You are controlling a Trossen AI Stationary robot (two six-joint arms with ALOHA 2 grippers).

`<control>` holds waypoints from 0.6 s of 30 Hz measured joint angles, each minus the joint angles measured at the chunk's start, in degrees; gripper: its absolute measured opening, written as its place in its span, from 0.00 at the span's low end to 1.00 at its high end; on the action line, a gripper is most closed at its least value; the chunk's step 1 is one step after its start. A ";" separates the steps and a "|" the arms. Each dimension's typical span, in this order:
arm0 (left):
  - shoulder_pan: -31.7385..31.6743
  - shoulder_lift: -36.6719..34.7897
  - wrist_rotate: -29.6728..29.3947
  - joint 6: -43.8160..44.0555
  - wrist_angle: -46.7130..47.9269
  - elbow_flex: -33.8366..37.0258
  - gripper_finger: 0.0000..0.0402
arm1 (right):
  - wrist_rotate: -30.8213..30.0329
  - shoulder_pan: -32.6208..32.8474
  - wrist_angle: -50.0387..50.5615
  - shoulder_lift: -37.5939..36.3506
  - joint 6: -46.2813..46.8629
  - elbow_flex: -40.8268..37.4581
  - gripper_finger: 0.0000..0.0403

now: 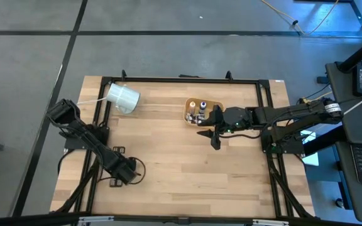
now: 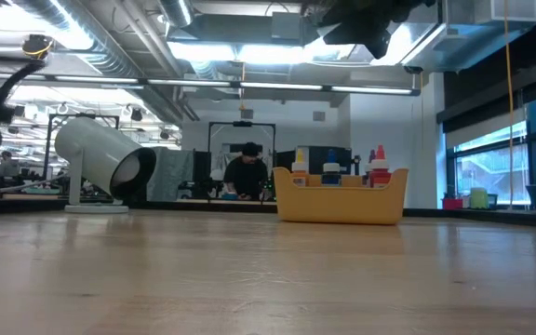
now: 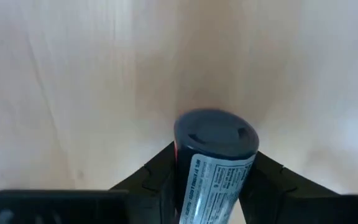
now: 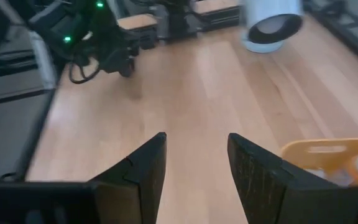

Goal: Pick & Place food coloring
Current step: Put the large pink food coloring bottles into the yellow bin

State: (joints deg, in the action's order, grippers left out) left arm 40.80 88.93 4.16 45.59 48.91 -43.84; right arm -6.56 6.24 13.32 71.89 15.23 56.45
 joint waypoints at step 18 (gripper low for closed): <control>-11.80 -7.60 -50.68 -21.91 -43.75 -21.09 0.32 | -11.61 15.15 -11.74 -11.46 -20.63 0.04 0.43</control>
State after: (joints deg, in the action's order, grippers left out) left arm 29.00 81.33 -46.52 23.68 5.16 -64.93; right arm -18.17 21.39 1.57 60.43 -5.40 56.48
